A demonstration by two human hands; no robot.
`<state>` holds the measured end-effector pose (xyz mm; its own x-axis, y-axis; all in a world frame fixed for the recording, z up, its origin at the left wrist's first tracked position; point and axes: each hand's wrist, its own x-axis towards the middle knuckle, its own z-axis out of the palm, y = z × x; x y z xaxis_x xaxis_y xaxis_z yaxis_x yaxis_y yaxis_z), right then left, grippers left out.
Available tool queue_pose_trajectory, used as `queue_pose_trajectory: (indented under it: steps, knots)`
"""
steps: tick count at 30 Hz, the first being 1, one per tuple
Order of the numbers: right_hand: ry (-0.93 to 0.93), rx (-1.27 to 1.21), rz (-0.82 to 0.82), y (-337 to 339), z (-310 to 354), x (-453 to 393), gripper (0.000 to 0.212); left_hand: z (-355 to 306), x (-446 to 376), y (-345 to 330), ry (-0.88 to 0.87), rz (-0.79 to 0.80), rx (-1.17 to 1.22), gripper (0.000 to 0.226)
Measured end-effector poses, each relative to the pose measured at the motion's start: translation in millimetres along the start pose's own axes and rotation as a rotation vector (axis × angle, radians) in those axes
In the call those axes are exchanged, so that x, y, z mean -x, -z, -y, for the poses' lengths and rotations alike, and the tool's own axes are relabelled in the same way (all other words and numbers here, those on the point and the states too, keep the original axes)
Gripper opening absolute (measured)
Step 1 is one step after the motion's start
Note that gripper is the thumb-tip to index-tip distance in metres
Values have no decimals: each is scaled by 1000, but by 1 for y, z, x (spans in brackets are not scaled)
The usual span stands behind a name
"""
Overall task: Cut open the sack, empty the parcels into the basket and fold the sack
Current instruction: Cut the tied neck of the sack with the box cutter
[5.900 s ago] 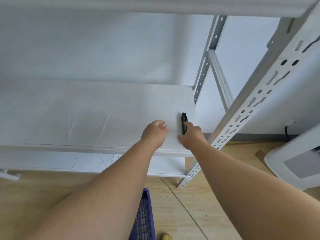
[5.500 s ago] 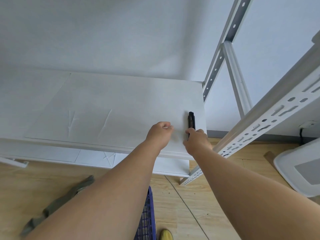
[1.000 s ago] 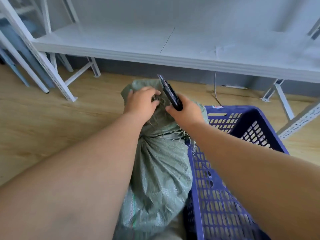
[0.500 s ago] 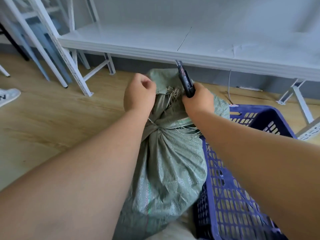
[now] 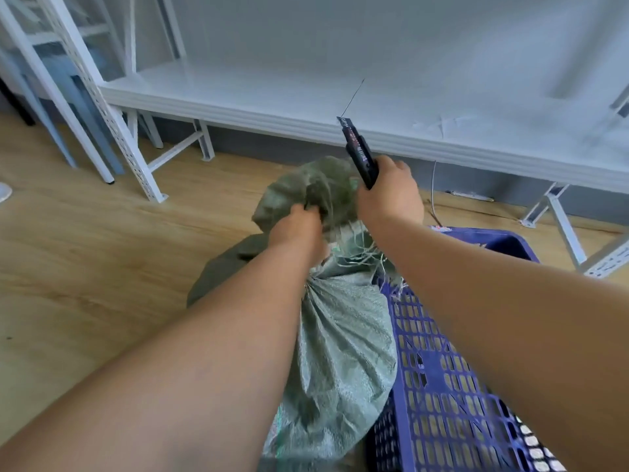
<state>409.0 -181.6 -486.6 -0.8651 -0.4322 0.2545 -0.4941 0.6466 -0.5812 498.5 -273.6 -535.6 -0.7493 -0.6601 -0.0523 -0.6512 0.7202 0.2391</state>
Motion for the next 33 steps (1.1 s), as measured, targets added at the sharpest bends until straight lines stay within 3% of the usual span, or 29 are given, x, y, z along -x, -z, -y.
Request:
queue_pose_trajectory:
  steps: [3,5,8,12,16,19,21,23,25,29,31,33]
  knots:
    - [71,-23,-98,-2,-2,4,21,4,-7,16,186,12,93,30]
    - [94,-255,15,-8,-1,8,13,9,-13,21,236,20,149,32]
    - [28,-471,267,-20,3,13,9,12,-13,28,203,94,186,28]
    - [6,-397,300,-23,5,3,28,14,-7,35,103,218,237,32]
    - [-1,-267,381,-27,5,-11,37,21,-8,31,45,156,281,44]
    - [-49,-215,489,-32,6,-14,35,26,2,25,33,-126,301,62]
    - [-50,-196,528,-33,4,-14,30,28,7,21,-57,-222,306,73]
    - [15,-165,512,-35,0,-16,23,30,8,20,-129,-112,220,95]
    - [46,-177,446,-37,-5,-18,20,32,3,20,-101,64,116,103]
    - [27,-338,251,-33,-6,-20,22,31,-7,20,58,231,50,62]
    - [50,-368,144,-31,-4,-19,18,32,-12,18,153,179,72,42]
    - [53,-416,126,-28,0,-15,15,33,-16,18,306,116,253,29]
